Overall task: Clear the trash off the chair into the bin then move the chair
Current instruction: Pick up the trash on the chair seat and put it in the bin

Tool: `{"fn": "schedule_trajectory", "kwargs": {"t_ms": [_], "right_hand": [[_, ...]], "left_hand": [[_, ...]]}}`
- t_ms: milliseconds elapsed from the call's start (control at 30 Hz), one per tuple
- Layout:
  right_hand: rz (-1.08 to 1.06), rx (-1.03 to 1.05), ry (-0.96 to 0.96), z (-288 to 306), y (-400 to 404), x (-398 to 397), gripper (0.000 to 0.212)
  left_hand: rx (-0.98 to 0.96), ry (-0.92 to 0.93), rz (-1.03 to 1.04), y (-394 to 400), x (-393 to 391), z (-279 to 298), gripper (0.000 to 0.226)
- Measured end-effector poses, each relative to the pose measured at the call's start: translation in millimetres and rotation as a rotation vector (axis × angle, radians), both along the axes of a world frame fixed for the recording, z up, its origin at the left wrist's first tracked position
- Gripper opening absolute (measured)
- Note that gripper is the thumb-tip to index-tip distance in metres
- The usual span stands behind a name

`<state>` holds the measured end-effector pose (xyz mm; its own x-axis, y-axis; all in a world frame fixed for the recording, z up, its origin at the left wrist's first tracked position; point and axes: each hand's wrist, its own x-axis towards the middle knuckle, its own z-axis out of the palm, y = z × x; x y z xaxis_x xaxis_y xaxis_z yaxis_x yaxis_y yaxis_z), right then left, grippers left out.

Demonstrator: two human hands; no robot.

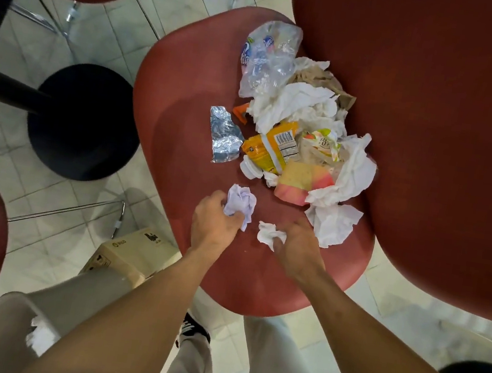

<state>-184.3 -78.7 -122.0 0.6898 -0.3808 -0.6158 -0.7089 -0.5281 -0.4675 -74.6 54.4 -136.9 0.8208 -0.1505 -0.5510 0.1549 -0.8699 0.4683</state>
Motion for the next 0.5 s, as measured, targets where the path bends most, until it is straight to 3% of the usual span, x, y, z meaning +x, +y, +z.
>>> {"fn": "schedule_trajectory", "kwargs": {"t_ms": [500], "right_hand": [[0.13,0.014,-0.127,91.0,120.4,25.9,0.028]], "left_hand": [[0.066,-0.072,0.264,170.8,-45.9,94.8,0.024]]}}
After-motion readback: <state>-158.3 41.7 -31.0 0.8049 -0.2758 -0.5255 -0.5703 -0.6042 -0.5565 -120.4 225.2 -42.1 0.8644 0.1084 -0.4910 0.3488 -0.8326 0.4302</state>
